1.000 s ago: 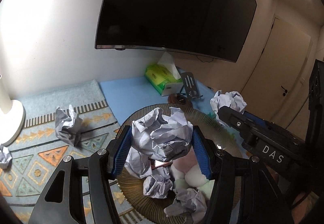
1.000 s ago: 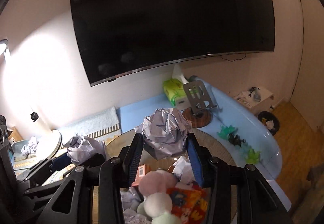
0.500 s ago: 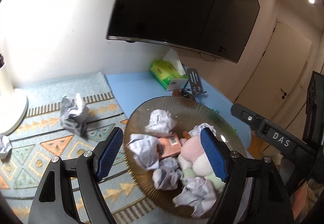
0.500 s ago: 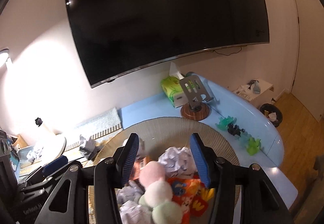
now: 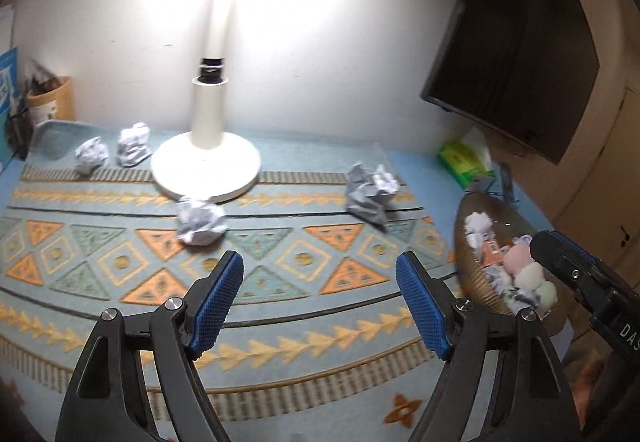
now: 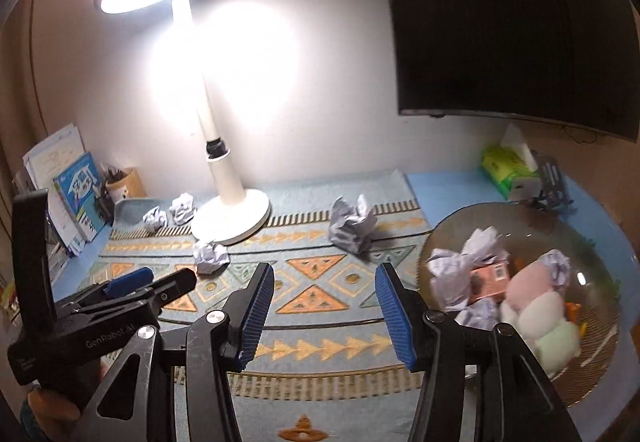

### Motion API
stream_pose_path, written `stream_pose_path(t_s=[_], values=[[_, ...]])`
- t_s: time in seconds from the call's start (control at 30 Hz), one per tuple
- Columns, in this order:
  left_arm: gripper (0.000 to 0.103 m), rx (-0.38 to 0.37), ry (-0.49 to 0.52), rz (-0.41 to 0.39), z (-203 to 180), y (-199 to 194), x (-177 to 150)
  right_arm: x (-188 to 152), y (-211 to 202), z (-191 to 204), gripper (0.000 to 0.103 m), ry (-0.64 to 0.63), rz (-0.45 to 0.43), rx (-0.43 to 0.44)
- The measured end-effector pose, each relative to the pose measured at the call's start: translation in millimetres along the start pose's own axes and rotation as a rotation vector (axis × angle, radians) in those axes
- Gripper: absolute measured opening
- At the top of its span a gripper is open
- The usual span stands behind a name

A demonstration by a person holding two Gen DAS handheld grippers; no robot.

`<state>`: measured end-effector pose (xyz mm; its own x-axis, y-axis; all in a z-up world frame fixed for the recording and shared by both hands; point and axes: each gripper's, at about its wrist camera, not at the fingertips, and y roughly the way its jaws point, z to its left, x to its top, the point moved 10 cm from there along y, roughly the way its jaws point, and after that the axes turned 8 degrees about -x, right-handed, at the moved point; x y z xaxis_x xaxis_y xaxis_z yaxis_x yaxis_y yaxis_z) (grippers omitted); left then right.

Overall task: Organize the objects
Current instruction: 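Move both tools back over the rug toward the remaining paper balls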

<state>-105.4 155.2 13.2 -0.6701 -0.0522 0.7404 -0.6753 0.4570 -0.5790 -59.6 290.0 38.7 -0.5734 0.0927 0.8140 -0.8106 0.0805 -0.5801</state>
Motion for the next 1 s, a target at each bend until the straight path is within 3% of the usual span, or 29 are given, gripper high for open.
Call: stream_pose_path(t_s=[0.17,0.23,0.33,0.47,0.6,0.83,1.0], values=[[0.078,0.102,-0.036,-0.011,73,-12,-14,-25,44,32,0.054,0.017,0.095,0.027],[0.078,0.123,-0.042,-0.019,92,-10,-20,-37,68,38,0.073,0.003,0.135,0.004],[0.078,0.133,-0.079,-0.014,111,-5,-29,-54,89,43,0.081,-0.043,0.136,-0.071],[0.077,0.132,-0.115,-0.019,123,1,-38,-67,101,45,0.093,-0.053,0.133,-0.083],[0.078,0.121,-0.113,-0.036,122,0,-38,-69,108,38,0.103,-0.059,0.157,-0.150],[0.078,0.048,-0.160,-0.015,124,6,-40,-78,119,35,0.103,-0.048,0.225,-0.162],[0.078,0.052,-0.206,-0.012,132,6,-42,-79,120,35,0.103,-0.060,0.236,-0.181]])
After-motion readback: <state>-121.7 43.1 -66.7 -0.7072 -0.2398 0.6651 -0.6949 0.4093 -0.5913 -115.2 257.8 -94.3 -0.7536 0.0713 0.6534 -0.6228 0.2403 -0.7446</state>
